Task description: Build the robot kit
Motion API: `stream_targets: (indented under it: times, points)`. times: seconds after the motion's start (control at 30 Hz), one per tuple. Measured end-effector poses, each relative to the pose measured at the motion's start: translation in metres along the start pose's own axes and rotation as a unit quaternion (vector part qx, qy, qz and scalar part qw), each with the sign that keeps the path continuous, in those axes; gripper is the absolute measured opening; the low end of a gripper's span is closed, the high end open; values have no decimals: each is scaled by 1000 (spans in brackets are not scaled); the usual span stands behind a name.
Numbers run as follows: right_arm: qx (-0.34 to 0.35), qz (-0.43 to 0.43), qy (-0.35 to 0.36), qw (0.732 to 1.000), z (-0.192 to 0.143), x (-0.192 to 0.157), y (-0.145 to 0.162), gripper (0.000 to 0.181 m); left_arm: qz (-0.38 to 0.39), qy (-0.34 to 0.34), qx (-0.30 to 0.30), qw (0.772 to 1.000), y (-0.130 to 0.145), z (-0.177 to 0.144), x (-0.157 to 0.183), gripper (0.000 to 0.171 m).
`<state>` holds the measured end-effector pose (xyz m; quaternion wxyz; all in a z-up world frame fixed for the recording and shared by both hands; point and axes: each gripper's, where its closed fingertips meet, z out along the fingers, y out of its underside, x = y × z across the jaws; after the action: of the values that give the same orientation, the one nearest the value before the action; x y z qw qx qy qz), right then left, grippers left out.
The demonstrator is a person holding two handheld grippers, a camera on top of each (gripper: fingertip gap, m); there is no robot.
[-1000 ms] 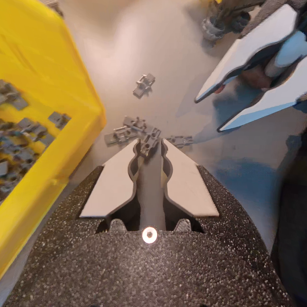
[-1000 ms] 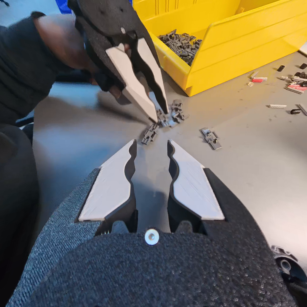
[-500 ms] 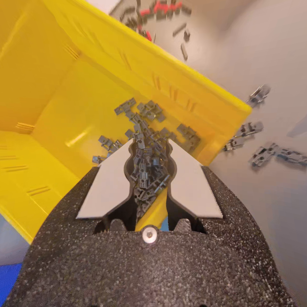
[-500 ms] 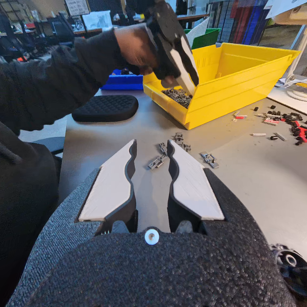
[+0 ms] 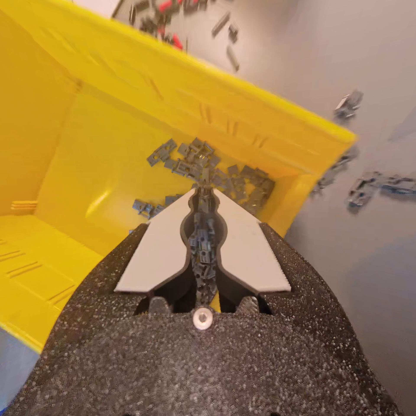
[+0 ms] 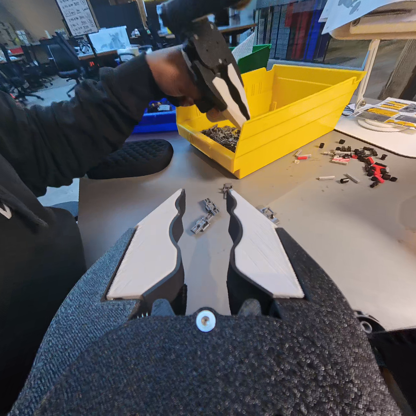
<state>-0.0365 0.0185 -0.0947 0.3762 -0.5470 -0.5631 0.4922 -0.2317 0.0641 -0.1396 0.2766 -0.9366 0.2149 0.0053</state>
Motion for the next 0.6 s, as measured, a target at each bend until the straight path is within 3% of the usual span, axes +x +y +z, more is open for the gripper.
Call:
stream_targets:
  times: [0.13, 0.3, 0.4, 0.47, 0.5, 0.6]
  points:
    - [17, -22, 10, 1000, 0, 2, -12, 36, 33, 115, 135, 984, -35, -54, 80, 7]
    - [26, -12, 10, 1000, 7, 6, -17, 36, 36, 141, 153, 977, -29, -27, 125, 8]
    - [25, -25, 9, 999, 12, 2, -21, 36, 11, 118, 203, 972, -35, -32, 108, 20]
    - [23, -38, 15, 999, 13, 1, -22, 36, -32, 74, 243, 967, -44, -48, 72, 23]
    - [22, -38, 15, 999, 15, 1, -21, 36, -51, 36, 236, 970, -42, -49, 48, 22]
    - [25, -17, 2, 1000, 21, 1, -17, 36, -77, -31, 131, 988, -22, -25, -2, 30]
